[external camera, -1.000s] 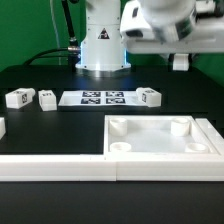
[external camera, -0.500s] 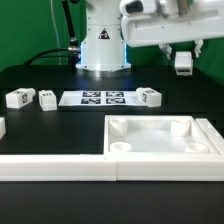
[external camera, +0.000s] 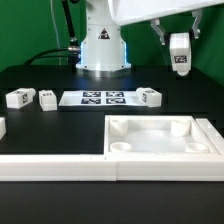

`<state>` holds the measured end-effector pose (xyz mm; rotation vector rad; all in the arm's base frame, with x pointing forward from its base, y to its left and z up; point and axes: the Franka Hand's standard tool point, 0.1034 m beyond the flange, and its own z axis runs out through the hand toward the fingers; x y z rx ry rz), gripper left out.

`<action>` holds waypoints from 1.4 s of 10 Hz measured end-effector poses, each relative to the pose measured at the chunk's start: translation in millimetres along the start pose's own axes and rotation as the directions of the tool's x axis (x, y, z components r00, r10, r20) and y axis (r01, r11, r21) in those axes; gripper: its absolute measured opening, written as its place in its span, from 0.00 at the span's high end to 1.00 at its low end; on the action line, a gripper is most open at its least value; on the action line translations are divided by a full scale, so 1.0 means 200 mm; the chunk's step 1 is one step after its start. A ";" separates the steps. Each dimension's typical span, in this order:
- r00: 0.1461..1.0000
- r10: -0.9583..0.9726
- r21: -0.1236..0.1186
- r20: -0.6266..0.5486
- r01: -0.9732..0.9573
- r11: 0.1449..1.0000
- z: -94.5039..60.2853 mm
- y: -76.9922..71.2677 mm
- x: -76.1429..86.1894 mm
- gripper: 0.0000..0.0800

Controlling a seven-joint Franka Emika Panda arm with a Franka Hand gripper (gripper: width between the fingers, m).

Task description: Assemble square table

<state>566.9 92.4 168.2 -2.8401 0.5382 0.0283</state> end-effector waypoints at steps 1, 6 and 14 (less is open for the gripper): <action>0.998 -0.003 0.008 -0.064 0.004 1.000 0.00 -0.01 0.02 0.63; 0.928 -0.088 0.003 -0.361 0.096 0.995 -0.06 -0.05 0.18 0.63; 0.788 -0.320 -0.123 -0.526 0.302 0.946 -0.01 -0.01 0.32 0.63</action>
Offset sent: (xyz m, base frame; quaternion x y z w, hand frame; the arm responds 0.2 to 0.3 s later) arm 0.0298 -0.0419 -0.0067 -0.0743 0.2187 -0.1088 0.9669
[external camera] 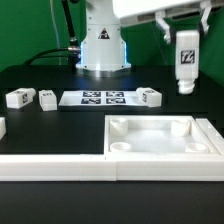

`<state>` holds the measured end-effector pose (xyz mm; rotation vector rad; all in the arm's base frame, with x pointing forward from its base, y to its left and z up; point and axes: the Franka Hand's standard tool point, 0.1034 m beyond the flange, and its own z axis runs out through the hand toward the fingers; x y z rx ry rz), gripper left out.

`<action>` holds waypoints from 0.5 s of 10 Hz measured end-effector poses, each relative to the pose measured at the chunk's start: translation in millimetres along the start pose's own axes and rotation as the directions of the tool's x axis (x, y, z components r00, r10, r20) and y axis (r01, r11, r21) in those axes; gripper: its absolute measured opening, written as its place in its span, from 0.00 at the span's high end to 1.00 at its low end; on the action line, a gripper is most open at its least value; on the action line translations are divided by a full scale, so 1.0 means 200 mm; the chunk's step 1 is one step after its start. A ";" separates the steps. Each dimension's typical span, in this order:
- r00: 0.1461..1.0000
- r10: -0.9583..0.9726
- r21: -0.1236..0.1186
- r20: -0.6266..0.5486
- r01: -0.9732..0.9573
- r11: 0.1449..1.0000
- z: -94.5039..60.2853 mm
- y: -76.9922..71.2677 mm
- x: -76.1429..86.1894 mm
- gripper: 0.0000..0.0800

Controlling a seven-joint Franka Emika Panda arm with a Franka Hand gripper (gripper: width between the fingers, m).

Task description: Assemble square table

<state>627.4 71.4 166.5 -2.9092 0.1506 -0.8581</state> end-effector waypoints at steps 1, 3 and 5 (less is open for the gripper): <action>0.999 -0.044 0.001 -0.001 0.044 0.999 0.03 -0.01 0.05 0.63; 0.998 -0.062 0.012 0.003 0.062 0.998 0.05 -0.07 0.03 0.63; 0.998 -0.060 0.011 0.004 0.060 0.998 0.05 -0.07 0.03 0.63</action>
Offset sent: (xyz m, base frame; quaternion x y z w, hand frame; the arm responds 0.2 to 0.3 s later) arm 0.0000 0.0000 0.0000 0.0000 0.0000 0.0000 1.0000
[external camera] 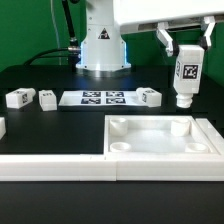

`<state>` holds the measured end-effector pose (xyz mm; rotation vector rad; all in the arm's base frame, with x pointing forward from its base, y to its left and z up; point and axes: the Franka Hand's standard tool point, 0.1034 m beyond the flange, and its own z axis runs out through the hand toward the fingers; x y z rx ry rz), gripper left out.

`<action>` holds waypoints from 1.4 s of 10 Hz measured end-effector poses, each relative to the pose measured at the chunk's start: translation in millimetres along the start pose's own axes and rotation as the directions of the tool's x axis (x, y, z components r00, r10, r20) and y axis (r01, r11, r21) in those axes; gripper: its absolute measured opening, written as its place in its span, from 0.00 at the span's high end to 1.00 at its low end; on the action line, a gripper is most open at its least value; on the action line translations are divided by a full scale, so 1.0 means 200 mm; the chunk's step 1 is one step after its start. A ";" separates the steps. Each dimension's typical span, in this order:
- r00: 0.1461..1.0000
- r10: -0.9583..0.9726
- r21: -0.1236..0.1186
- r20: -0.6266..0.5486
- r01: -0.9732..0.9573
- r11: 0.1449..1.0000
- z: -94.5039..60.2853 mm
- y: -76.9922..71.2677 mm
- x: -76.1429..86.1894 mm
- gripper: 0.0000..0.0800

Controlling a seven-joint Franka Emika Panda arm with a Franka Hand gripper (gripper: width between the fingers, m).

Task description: Assemble square table

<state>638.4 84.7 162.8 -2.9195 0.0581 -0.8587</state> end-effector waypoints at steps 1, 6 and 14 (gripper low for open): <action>1.000 0.003 0.001 0.001 -0.003 1.000 0.01 -0.01 0.00 0.63; 1.000 -0.015 0.006 -0.013 0.015 1.000 0.16 -0.07 0.06 0.63; 1.000 -0.014 -0.005 0.025 0.014 1.000 0.29 -0.04 -0.05 0.63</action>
Offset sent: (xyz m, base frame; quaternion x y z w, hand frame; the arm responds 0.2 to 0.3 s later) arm 0.0338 -0.0063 -0.0120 -0.0477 0.0556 -0.0433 0.9964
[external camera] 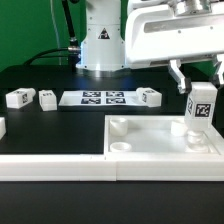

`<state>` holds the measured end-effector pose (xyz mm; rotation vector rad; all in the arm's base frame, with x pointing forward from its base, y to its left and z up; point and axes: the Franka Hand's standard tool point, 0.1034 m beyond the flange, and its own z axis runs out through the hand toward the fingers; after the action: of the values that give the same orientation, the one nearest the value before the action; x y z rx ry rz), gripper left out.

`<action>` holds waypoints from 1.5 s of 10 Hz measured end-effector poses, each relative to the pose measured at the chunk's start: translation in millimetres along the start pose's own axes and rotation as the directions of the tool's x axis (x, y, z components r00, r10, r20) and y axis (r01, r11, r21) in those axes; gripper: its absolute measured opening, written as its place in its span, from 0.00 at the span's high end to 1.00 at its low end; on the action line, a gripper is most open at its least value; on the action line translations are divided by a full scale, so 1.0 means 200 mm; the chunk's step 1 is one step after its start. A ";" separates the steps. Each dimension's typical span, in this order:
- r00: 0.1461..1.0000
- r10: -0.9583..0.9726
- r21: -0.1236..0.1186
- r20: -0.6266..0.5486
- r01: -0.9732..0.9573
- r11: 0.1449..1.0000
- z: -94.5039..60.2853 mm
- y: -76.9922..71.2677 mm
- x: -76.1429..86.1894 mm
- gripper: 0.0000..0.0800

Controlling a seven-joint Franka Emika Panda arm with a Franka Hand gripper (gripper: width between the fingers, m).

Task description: Assemble square table

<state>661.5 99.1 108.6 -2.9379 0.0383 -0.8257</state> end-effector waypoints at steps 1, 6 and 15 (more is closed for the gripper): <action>1.000 0.000 0.000 -0.005 0.000 1.000 0.01 0.00 0.01 0.63; 1.000 0.001 -0.002 0.006 -0.001 1.000 0.06 0.00 -0.02 0.63; 1.000 -0.002 -0.004 -0.019 0.002 1.000 0.09 0.00 -0.03 0.20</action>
Offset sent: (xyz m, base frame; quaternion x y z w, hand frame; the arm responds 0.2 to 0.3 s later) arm 0.0108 0.0011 -0.0057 0.0058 0.0135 0.0144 0.9998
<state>665.7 100.3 90.0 -2.9343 0.0380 -0.8549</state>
